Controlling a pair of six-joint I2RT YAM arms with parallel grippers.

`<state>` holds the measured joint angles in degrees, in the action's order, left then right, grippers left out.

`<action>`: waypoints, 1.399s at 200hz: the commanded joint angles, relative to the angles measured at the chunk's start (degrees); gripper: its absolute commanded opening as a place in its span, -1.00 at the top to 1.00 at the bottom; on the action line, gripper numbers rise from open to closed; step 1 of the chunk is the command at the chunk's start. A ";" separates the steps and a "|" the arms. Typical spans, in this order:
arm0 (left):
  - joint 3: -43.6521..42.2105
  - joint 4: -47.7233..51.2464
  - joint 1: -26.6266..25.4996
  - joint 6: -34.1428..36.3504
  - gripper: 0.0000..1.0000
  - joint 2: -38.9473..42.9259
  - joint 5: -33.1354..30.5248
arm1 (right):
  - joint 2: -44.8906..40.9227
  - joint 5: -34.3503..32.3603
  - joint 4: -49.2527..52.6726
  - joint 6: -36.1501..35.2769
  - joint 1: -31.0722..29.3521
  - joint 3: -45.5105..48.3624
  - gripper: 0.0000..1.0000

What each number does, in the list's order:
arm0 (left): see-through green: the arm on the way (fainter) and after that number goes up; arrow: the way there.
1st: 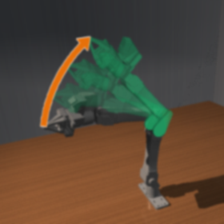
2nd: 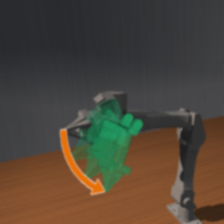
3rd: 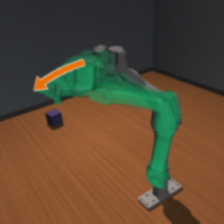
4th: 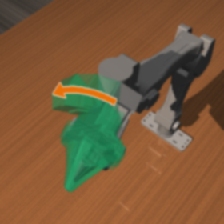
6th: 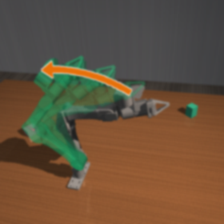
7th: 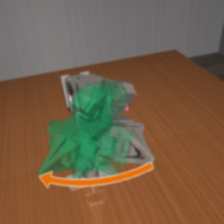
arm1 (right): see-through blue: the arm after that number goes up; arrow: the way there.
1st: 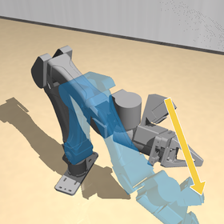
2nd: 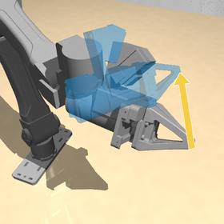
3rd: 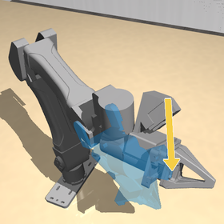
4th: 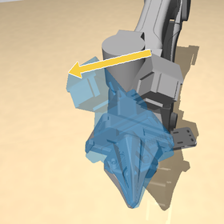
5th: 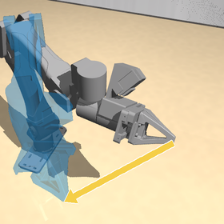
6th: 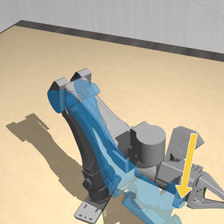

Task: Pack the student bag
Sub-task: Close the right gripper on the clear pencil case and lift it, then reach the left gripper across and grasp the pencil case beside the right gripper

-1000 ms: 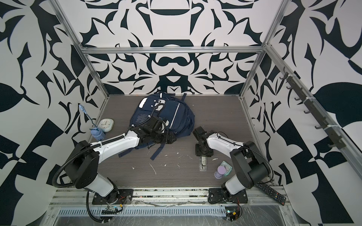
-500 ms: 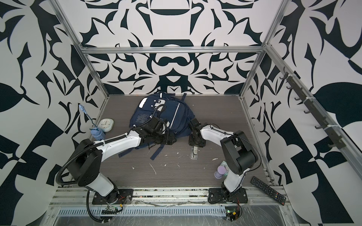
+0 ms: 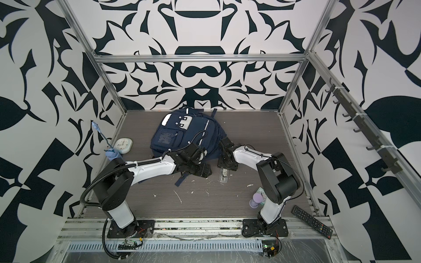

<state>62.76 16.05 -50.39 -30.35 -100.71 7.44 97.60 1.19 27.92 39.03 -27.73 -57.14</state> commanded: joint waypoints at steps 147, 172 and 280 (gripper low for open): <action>30.57 18.12 -9.11 1.50 -0.56 -21.16 -11.88 | -25.62 6.76 2.26 -9.49 20.96 10.79 -0.13; 35.44 20.56 -9.07 2.07 -0.56 -24.58 -12.53 | -26.64 7.49 1.63 -9.75 20.96 12.36 -0.13; 48.54 26.46 -6.46 0.59 -0.45 -33.98 -14.34 | -31.05 8.06 1.99 -10.18 20.94 15.66 -0.05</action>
<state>108.44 38.50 -57.25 -29.04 -132.40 -6.31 67.99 8.86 30.09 29.67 -6.74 -42.19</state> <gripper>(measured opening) 0.730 0.527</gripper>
